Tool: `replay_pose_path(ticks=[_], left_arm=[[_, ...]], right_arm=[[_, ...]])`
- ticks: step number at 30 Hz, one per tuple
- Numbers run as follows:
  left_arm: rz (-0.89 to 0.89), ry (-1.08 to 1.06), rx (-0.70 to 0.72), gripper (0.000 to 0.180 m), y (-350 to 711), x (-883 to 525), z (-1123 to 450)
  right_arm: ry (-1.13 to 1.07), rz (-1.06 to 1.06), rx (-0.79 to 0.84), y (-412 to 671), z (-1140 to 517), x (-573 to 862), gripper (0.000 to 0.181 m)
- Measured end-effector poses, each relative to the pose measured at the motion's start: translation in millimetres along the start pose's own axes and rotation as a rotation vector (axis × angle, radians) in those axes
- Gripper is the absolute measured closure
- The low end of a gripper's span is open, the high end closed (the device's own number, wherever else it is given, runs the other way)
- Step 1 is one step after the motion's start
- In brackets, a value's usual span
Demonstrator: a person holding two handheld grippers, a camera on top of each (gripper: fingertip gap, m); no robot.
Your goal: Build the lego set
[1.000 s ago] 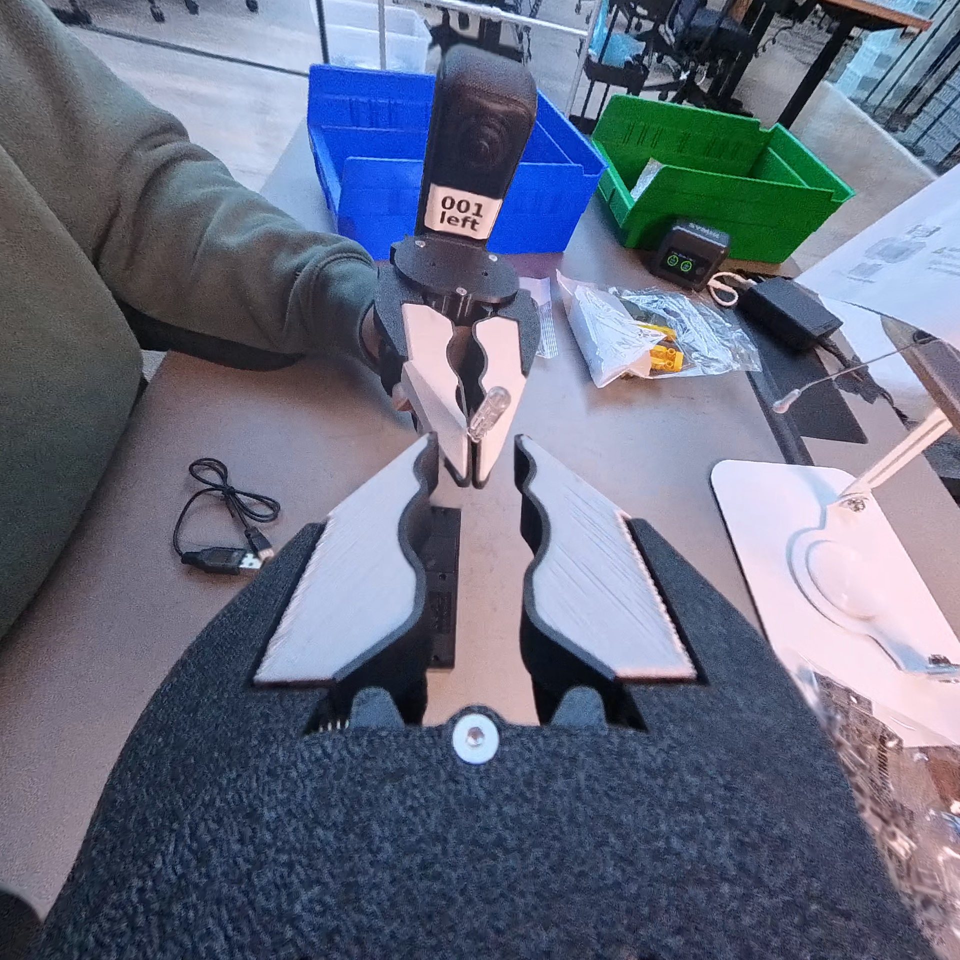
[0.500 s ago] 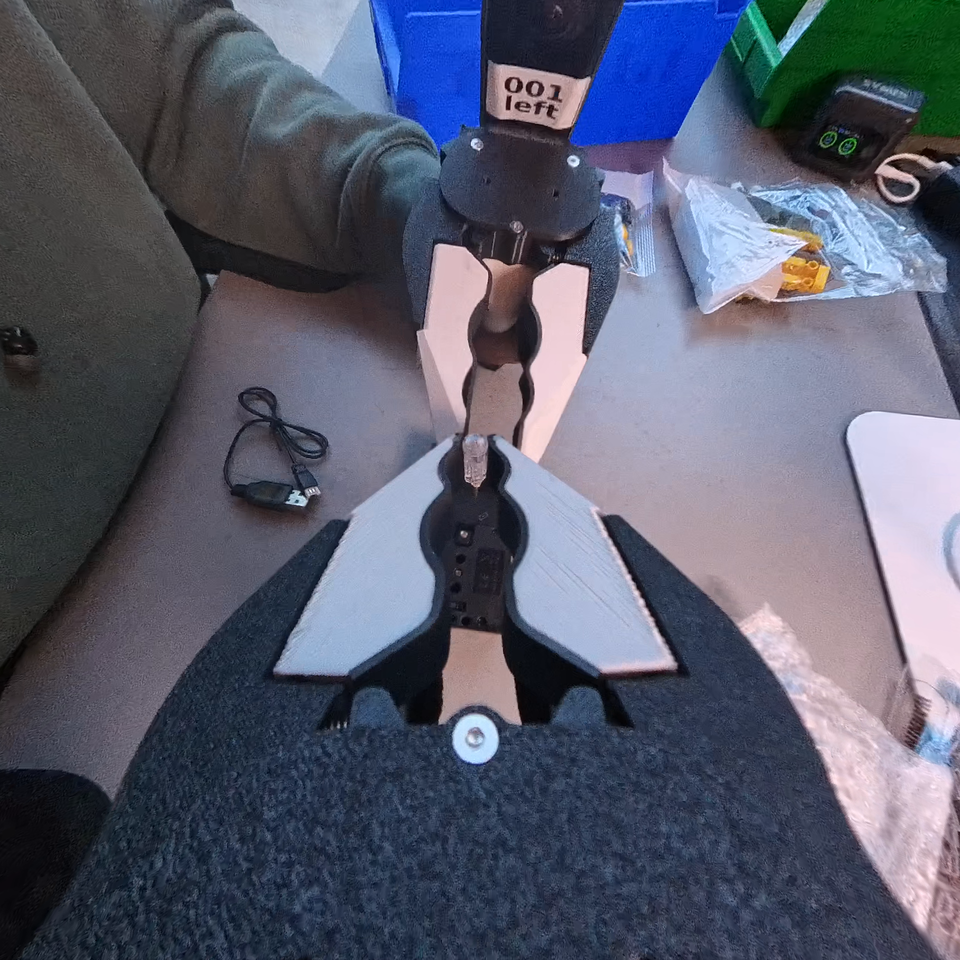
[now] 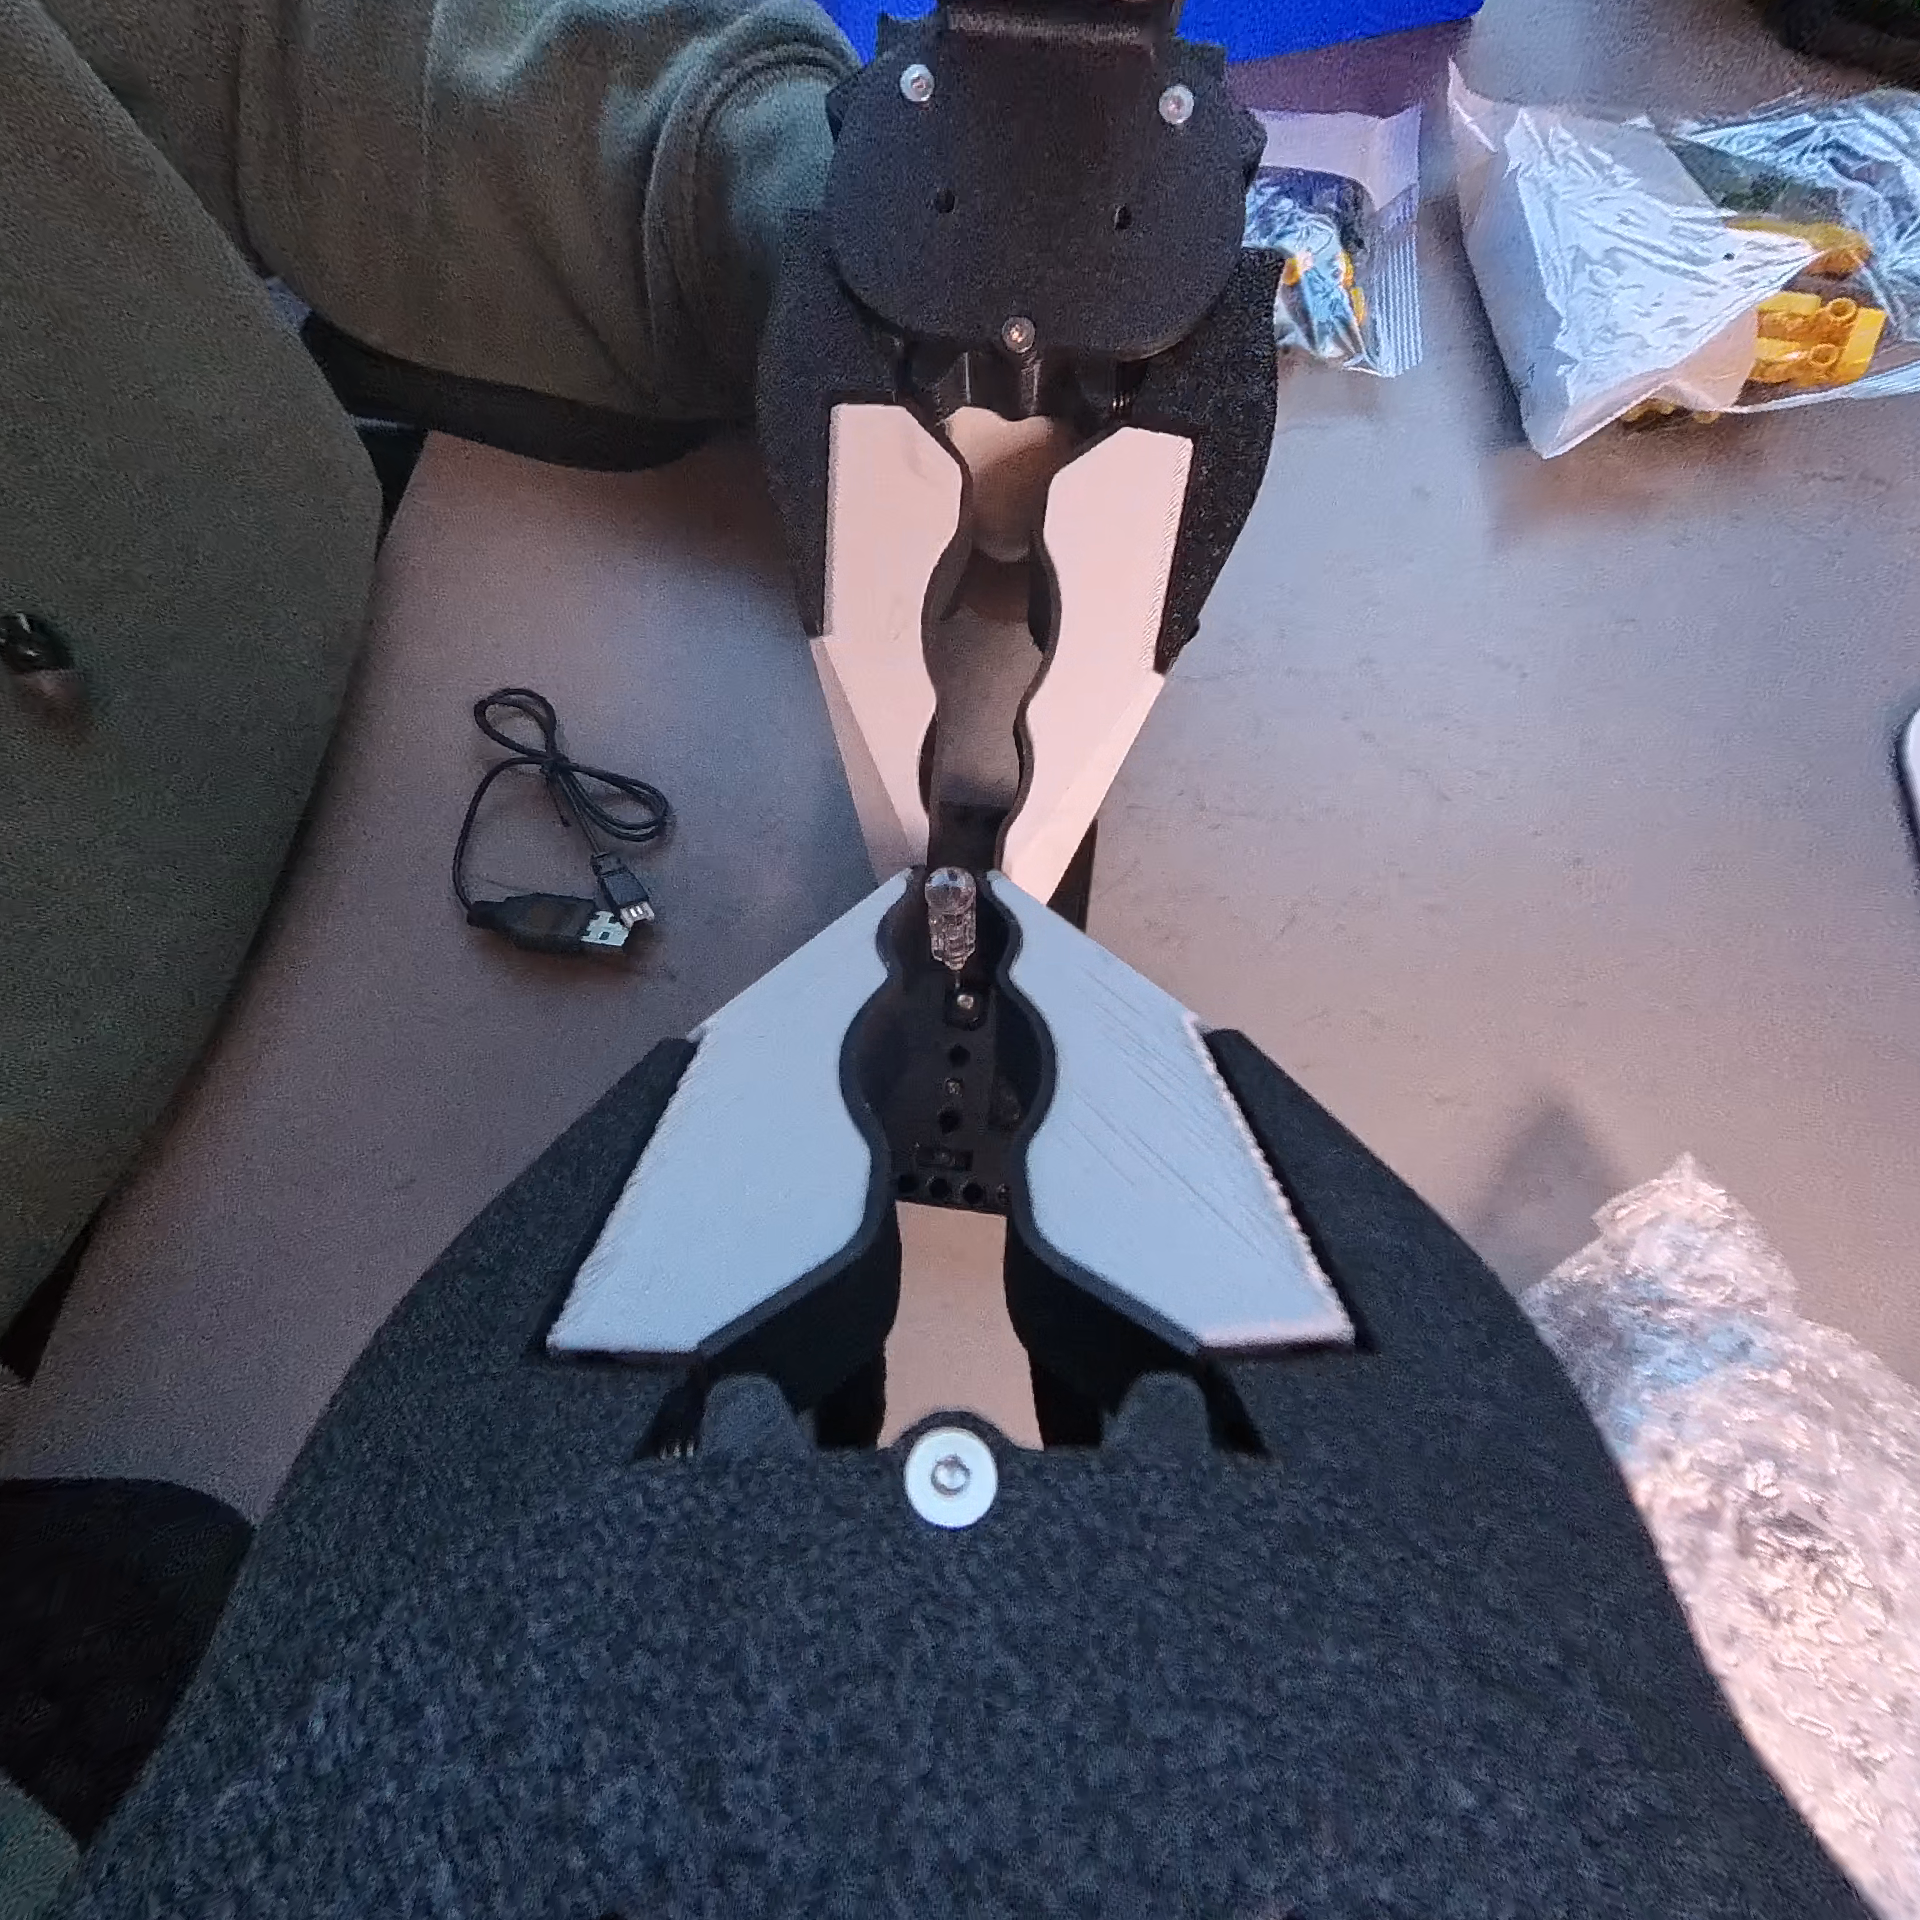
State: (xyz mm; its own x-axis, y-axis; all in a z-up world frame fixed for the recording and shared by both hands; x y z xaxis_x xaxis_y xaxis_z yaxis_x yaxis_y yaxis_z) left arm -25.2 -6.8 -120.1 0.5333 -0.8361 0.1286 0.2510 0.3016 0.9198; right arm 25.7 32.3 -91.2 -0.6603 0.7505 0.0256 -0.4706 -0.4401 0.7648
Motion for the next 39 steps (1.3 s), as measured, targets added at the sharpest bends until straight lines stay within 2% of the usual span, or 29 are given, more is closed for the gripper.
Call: replay_pose_path(ticks=[26, 31, 35, 39], left_arm=[[-0.011, 0.037, -0.059, 0.17, -5.4, -1.8, -3.1], [-0.017, 0.001, -0.062, 0.159, -5.1, 1.2, -3.2], [-0.037, 0.015, -0.07, 0.17, -3.3, -1.4, -6.7], [-0.041, 0.012, -0.074, 0.172, -3.0, 0.3, -9.2]], right_arm=[[-0.031, -0.027, -0.024, -4.9, -4.3, 0.7, 0.174], [-0.025, -0.031, -0.019, -5.9, -3.9, 1.8, 0.174], [-0.019, -0.025, -0.027, -7.8, -0.5, 0.8, 0.174], [-0.013, -0.01, -0.031, -9.1, 2.2, -2.0, 0.174]])
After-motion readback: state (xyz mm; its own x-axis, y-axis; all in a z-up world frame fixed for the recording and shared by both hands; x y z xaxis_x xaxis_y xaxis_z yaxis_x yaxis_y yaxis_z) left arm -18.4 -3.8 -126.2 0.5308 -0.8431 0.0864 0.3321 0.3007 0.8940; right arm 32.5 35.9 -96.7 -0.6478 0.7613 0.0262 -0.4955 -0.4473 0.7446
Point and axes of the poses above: each gripper's, where its closed fingertips meet, z back along the fingers, y out of its top, x = y × z across the jaws, the point moved 5 cm from there along z, back along the fingers, and after that the axes turned 5 degrees about z, right-handed, at the moved point
